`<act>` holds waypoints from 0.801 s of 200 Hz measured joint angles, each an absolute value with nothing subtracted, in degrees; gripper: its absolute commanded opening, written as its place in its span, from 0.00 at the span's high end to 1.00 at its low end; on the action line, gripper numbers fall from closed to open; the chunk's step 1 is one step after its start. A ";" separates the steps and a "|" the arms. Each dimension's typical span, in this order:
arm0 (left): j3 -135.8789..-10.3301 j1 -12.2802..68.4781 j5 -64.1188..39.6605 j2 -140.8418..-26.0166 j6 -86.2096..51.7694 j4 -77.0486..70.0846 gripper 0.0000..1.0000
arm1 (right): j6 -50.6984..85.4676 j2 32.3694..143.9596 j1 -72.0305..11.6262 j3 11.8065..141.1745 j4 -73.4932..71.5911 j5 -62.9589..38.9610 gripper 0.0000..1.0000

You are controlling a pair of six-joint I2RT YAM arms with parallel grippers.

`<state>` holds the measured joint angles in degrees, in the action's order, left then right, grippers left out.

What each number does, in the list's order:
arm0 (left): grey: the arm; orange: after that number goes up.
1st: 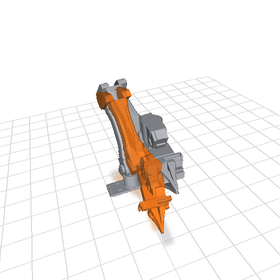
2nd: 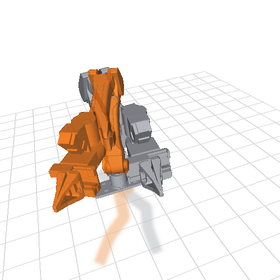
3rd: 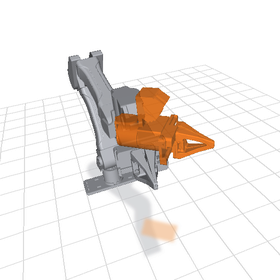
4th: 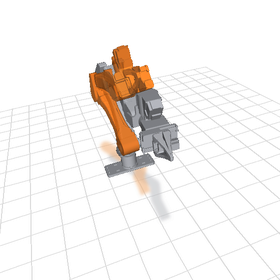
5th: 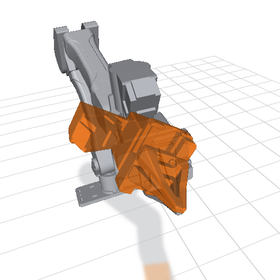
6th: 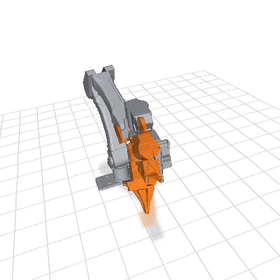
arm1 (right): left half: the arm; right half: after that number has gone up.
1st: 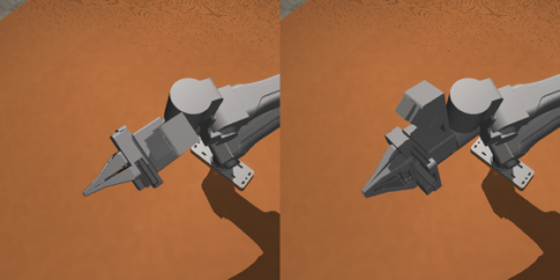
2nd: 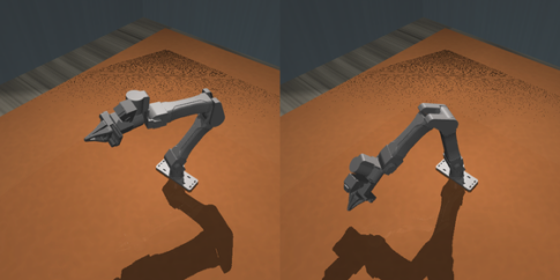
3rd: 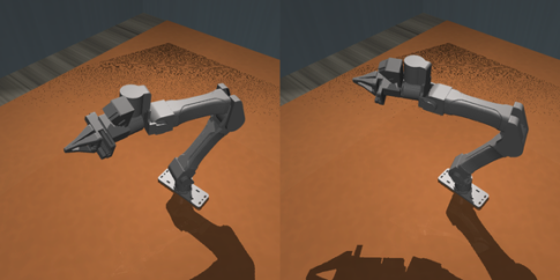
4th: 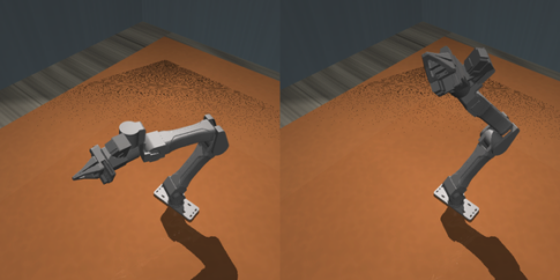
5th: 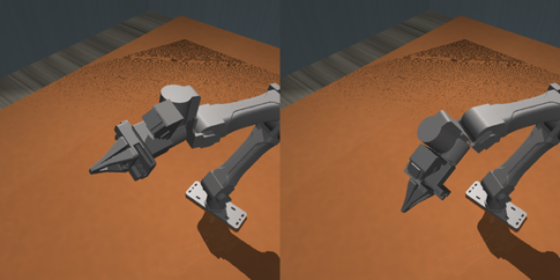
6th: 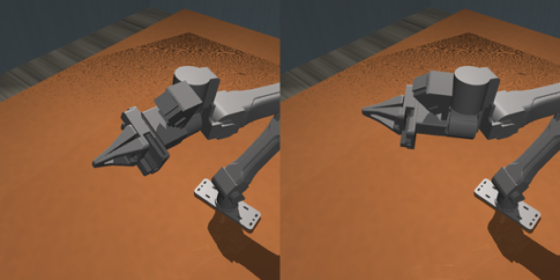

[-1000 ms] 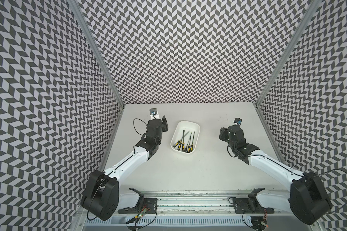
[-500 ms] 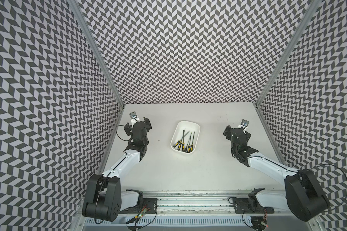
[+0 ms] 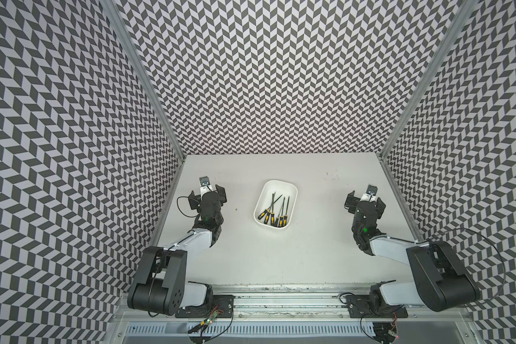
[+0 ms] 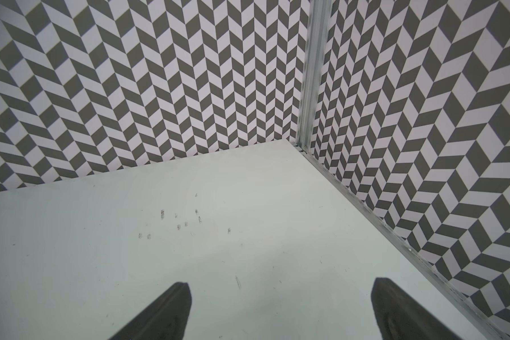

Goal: Put the file tool into the storage box
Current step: Reset both arms

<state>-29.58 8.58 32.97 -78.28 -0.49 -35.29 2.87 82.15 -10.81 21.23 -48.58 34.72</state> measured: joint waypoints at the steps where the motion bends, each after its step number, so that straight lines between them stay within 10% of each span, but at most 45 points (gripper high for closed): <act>1: -29.50 8.56 32.86 -78.26 -0.49 -35.44 0.00 | 2.79 82.30 -10.70 21.15 -48.84 34.59 0.00; 160: -15.55 6.87 9.78 -75.26 7.01 -61.34 0.00 | -0.47 89.84 -7.33 11.46 -76.82 20.23 0.00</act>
<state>-15.55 6.87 9.78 -75.26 7.01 -61.34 -0.47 89.84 -7.33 11.46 -76.82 20.23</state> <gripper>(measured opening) 0.996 0.995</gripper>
